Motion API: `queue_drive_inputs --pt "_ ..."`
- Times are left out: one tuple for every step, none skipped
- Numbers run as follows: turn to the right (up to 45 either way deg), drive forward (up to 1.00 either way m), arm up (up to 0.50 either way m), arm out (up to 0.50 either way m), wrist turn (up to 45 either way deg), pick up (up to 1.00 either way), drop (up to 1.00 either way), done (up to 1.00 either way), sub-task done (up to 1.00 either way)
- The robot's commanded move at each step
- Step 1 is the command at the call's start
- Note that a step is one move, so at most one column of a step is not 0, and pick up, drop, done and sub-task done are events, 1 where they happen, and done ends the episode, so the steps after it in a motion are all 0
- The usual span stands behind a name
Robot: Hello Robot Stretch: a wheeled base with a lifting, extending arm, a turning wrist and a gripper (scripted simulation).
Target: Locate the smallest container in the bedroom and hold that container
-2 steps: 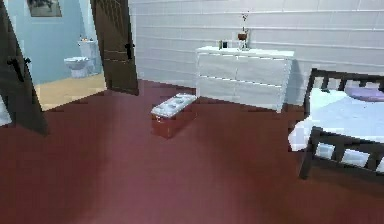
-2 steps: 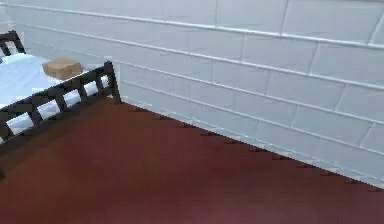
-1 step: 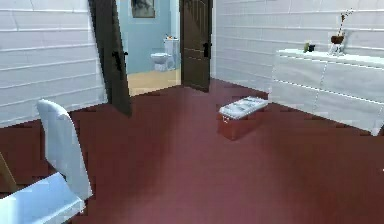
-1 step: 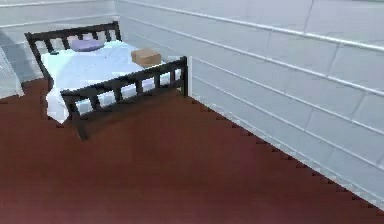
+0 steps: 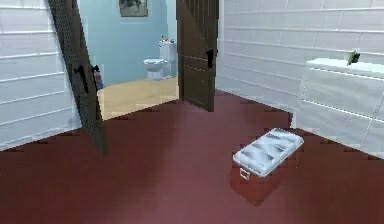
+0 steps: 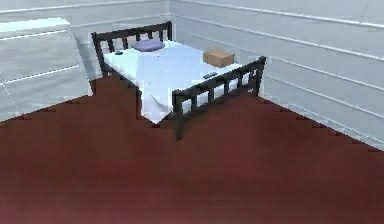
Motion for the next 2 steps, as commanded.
queue_drive_inputs --pt "-21.0 0.0 0.0 0.0 0.0 0.0 0.0 0.0 0.0" --pt "0.0 0.1 0.0 0.0 0.0 0.0 0.0 0.0 0.0"
